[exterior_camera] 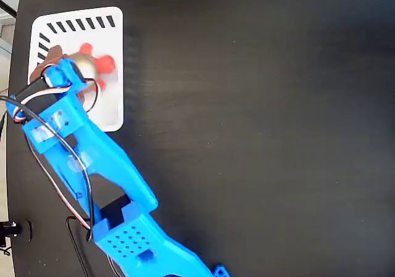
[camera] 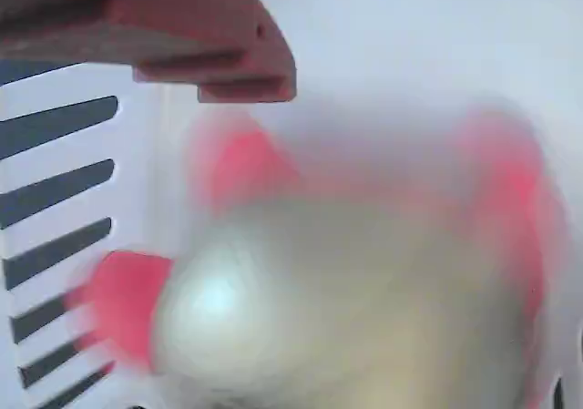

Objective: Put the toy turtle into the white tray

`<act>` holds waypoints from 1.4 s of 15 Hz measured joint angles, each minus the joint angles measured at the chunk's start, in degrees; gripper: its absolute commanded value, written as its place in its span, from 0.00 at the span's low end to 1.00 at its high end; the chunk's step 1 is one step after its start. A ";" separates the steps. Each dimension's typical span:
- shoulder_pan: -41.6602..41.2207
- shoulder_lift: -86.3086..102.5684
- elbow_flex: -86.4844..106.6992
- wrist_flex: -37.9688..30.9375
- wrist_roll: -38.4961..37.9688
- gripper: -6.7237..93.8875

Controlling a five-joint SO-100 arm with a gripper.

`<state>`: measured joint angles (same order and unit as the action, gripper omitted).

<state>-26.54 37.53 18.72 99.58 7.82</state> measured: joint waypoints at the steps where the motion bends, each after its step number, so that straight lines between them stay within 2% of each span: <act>1: -0.09 0.00 0.00 0.00 0.00 0.68; 2: -0.09 0.00 0.00 0.00 0.00 0.68; 4: -0.09 0.00 0.00 0.26 0.00 0.57; 5: -0.09 0.26 0.00 0.26 0.00 0.30; 6: -0.09 1.49 0.00 0.26 -0.44 0.09; 9: 1.32 13.89 3.25 0.09 -0.70 0.07; 11: 3.87 28.12 11.78 -5.36 -1.14 0.07; 13: 7.91 45.35 26.63 -10.28 -3.08 0.07; 17: 20.74 73.65 52.38 -15.03 -7.03 0.07; 21: 26.37 97.73 89.56 -28.13 -9.49 0.07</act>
<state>-0.18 135.26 108.28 71.46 -1.67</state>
